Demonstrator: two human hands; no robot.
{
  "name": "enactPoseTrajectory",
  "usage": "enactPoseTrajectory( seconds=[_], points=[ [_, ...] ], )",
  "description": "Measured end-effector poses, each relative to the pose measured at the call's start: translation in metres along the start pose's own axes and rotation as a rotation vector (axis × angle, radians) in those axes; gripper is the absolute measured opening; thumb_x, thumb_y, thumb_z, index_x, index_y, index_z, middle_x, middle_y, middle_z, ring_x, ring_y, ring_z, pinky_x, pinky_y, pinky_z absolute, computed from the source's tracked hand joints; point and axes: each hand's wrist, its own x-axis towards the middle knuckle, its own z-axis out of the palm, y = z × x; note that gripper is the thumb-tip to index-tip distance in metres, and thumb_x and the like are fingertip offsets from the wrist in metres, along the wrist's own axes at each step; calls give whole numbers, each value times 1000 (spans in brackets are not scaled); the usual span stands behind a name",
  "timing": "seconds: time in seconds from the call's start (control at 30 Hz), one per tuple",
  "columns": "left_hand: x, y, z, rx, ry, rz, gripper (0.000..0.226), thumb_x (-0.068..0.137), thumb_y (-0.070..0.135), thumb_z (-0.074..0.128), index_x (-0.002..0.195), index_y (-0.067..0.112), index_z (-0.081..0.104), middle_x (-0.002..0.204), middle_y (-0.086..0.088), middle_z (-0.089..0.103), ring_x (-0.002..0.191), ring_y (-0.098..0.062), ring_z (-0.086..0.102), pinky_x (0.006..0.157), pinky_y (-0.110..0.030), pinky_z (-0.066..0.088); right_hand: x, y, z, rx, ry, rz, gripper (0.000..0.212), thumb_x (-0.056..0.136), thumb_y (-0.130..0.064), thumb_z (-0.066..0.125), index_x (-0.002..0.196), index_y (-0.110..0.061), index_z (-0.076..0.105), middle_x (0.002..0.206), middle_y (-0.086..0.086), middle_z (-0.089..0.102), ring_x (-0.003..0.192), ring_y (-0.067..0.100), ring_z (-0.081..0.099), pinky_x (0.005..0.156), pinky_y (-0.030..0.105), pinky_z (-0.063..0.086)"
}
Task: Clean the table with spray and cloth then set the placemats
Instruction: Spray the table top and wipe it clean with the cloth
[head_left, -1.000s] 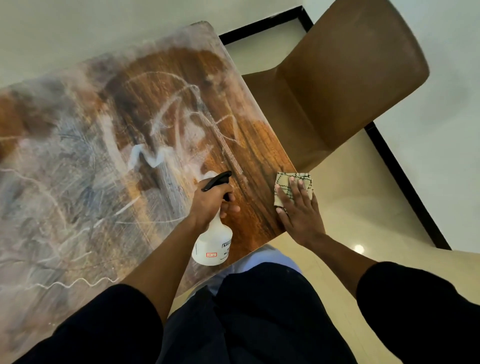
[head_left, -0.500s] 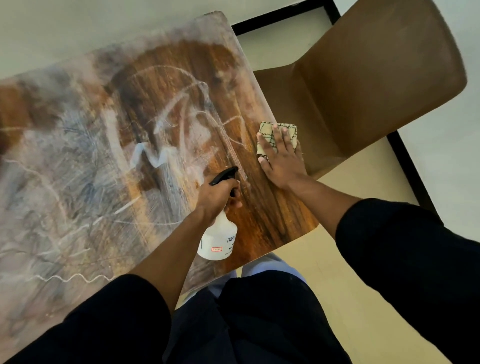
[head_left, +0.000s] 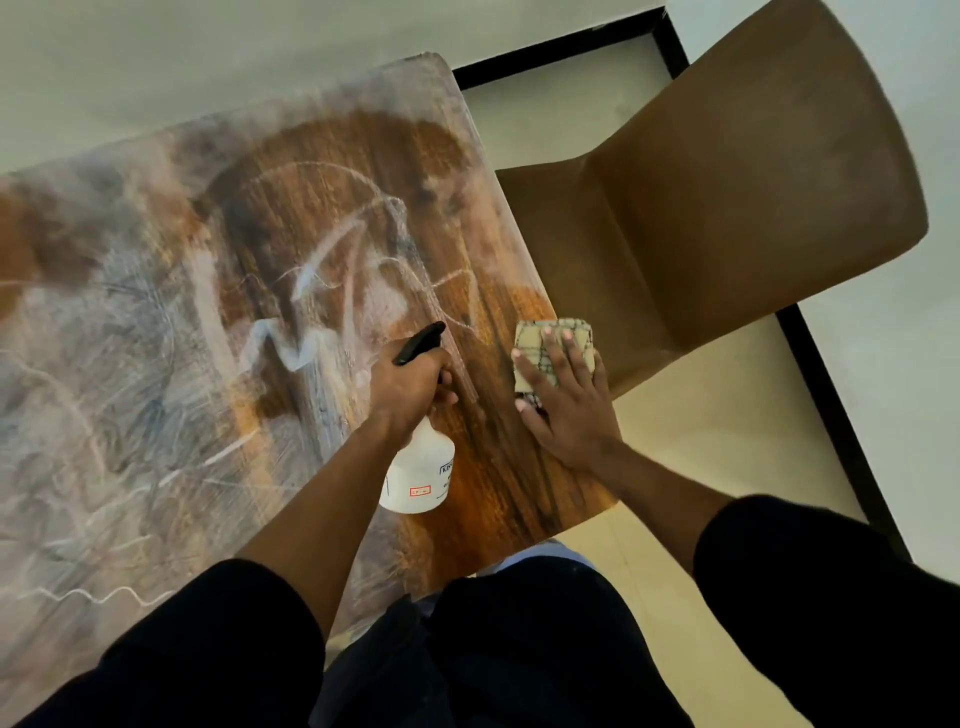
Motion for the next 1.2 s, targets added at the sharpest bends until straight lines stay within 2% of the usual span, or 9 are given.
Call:
enactPoseTrajectory(
  seconds=[0.1,0.27,0.47,0.63,0.73,0.83,1.0,1.1,1.2],
  points=[
    [5,8,-2,41,82,46,14,98,10,63,103,-1,70,72,-12,65,50,-24,62,39,-22,41,64,0,-25,0,-1,-33,63,108,-61,25,165,-43,7,174,7,-13,160,31,-16,124,62,0],
    [17,17,-6,104,156,74,18,97,11,60,108,-1,70,73,-14,64,53,-27,66,39,-22,41,134,-10,-48,21,23,-6,67,108,-56,23,167,-33,1,175,2,-10,161,25,-12,127,59,9],
    [21,33,-11,80,100,92,22,100,9,60,118,20,64,73,-11,67,56,-29,70,42,-24,45,74,-13,-23,37,76,-28,70,110,-51,26,167,-23,-2,175,3,-6,161,24,-11,126,55,2],
    [29,32,-14,135,84,72,21,97,11,62,118,12,67,66,-9,67,57,-33,72,47,-31,48,0,-3,7,-28,40,-71,75,106,-52,36,168,-23,5,175,4,2,162,24,-3,127,59,9],
    [29,27,-16,173,68,77,15,99,15,63,112,24,65,56,-2,65,55,-33,72,60,-42,54,21,0,0,-40,15,-130,73,107,-53,34,168,-25,5,175,5,4,162,25,-2,127,59,9],
    [27,24,-16,186,58,77,16,100,14,63,101,30,67,57,-3,65,54,-33,71,57,-40,50,72,-3,-20,-59,33,-188,68,109,-55,25,168,-26,5,175,6,5,162,25,-2,126,59,8],
    [30,17,-17,164,73,34,29,99,20,64,127,14,66,63,-7,65,54,-34,71,48,-34,46,143,-28,-46,-61,48,-148,69,108,-52,23,167,-26,-2,175,5,-4,161,23,-8,129,55,2],
    [30,18,-18,163,86,25,38,98,21,64,136,15,64,64,-6,67,54,-34,73,51,-36,49,135,-41,-43,-35,59,-91,68,109,-49,22,167,-26,-4,175,4,-8,161,23,-12,129,54,-1],
    [31,20,-21,171,92,11,42,98,17,63,140,13,61,67,-9,67,54,-32,73,49,-34,49,93,-46,-29,11,47,-174,65,110,-48,21,167,-27,-2,175,5,-7,161,24,-13,128,57,-1]
  ],
)
